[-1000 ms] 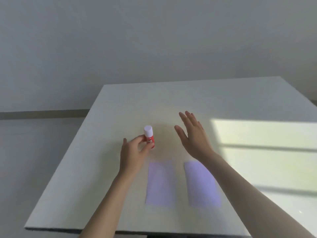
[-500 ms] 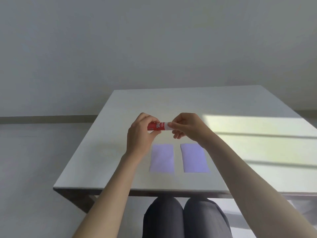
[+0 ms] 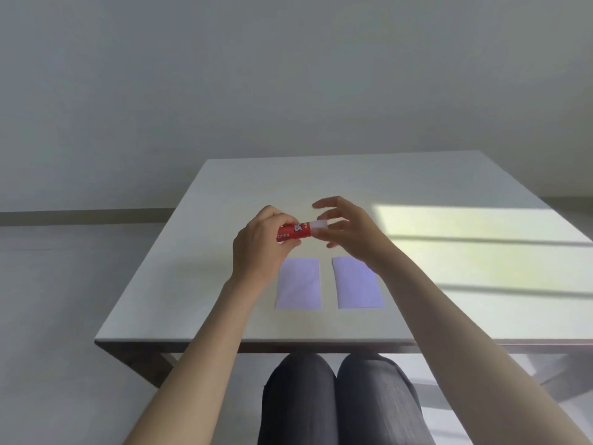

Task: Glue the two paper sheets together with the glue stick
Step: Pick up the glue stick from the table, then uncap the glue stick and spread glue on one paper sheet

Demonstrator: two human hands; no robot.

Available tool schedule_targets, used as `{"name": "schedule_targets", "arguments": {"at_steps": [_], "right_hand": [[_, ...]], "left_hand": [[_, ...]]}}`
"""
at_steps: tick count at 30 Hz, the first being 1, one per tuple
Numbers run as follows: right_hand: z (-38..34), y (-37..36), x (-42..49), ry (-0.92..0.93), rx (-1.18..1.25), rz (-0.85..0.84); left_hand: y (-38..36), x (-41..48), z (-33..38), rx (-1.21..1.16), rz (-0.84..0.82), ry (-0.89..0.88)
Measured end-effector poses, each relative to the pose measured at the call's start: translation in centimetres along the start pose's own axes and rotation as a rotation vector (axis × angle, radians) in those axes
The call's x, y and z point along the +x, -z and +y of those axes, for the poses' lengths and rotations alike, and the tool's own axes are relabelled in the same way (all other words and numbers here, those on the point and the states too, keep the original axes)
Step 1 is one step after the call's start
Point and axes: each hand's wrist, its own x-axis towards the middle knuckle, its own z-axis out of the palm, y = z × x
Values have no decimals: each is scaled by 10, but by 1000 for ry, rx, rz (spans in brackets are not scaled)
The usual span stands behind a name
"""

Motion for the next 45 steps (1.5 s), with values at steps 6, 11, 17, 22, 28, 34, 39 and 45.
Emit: {"name": "schedule_targets", "arguments": {"at_steps": [6,11,17,22,28,34,39,45], "right_hand": [[13,-6,0,-78,-21,-9],[23,17,14,-23,-79,154],[61,50,40,-93,-684,340],[89,49,35,-138,-849,226],[78,46,21,-142,-917,189],[26,-26,-22,47,45,69],[13,-53,-28,13,397,227],[2,-44,-20,-435,690,73]], "left_hand": [[-4,-8,-8,71,-81,-13],[-4,-11,-17,40,-176,-26],[-6,-12,-21,-127,-195,58],[-10,-11,-21,-447,-265,233],[-14,-11,-14,-810,-121,415],[-22,0,17,-1233,112,600],[-25,-2,31,-1292,190,672],[-17,-7,32,-1214,71,493]]}}
